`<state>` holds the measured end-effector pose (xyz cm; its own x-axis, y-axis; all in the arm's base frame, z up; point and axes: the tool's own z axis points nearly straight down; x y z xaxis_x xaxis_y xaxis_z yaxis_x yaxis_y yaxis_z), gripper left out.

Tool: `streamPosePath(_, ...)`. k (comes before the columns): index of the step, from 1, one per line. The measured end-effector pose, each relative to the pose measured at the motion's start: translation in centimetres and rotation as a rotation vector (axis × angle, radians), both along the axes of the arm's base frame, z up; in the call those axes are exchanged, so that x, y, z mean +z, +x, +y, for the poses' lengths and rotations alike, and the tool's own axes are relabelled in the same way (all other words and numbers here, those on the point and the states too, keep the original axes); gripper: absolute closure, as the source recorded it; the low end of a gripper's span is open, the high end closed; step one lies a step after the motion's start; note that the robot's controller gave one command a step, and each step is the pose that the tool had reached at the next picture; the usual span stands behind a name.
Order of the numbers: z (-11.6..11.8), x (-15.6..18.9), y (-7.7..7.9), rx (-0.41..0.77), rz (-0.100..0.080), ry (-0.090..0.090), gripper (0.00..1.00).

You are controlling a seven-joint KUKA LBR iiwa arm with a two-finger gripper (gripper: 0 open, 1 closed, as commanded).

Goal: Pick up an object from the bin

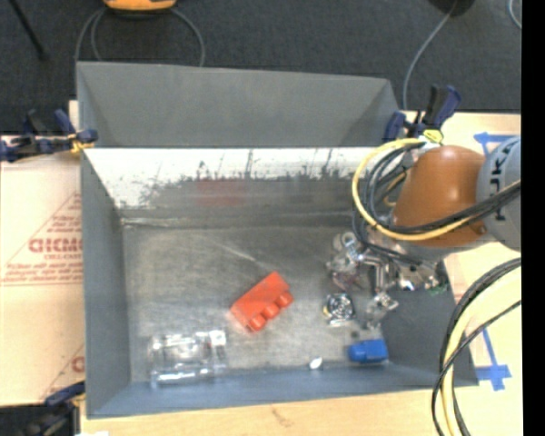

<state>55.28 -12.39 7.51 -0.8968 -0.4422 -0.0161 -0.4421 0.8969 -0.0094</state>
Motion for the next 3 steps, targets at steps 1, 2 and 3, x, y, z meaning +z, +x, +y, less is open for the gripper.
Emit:
streamPosePath(1,1.6,0.0,-1.9,0.252,-0.001,-0.008,0.00)
streamPosePath(2,1.8,0.2,-1.8,0.253,-0.004,-0.007,1.00)
streamPosePath(3,1.6,13.1,-0.9,0.227,0.008,-0.005,1.00)
